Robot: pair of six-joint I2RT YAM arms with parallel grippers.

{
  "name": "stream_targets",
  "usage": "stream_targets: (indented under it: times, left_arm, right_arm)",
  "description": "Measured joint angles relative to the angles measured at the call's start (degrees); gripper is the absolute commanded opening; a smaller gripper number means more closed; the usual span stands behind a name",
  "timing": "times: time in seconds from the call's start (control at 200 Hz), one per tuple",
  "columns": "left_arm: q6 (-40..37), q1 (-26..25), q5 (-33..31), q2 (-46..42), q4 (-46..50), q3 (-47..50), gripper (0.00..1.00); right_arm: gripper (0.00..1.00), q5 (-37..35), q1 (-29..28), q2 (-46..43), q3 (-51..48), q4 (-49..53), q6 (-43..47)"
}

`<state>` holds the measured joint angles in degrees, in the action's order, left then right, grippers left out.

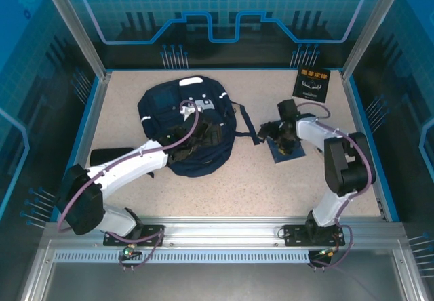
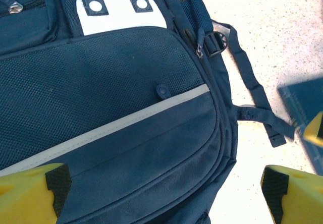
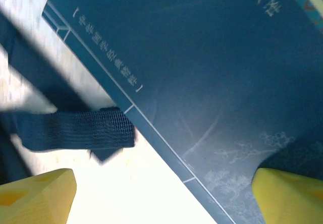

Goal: Pack the student bag

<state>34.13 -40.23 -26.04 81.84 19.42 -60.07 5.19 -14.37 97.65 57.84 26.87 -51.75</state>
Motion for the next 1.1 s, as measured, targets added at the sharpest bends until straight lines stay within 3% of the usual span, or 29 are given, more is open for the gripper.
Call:
stream_targets:
  times: [0.185,0.355,0.52,0.67,0.78,0.975,1.101]
  left_arm:
    - [0.52,0.0,1.09,0.92,0.31,-0.57,0.99]
    - [1.18,0.0,5.03,1.84,0.22,-0.57,0.99]
    - [1.62,0.0,10.14,4.02,0.42,-2.16,0.99]
    - [2.01,-0.24,13.88,5.79,0.22,-4.26,0.97]
    - [3.28,-1.42,16.11,6.93,-0.48,-4.81,0.92]
    - [6.56,-4.57,19.96,11.41,-1.55,-6.73,0.83]
    - [9.46,-5.79,21.66,14.12,-1.9,-8.26,0.74]
  right_arm:
    - [0.91,0.66,-11.76,-6.19,-7.58,-4.0,-10.97]
    - [0.92,0.31,-14.01,-6.8,-5.68,0.22,-11.63]
    - [0.94,-3.34,-11.23,-8.33,0.68,7.04,-3.1]
    - [0.92,-3.72,-3.02,-7.34,5.99,9.49,9.9]
    - [0.89,-3.23,2.73,-1.84,9.07,10.71,18.4]
    - [0.75,-2.64,3.82,4.02,9.77,13.07,24.39]
    - [0.61,-2.62,3.82,4.66,9.62,13.64,25.86]
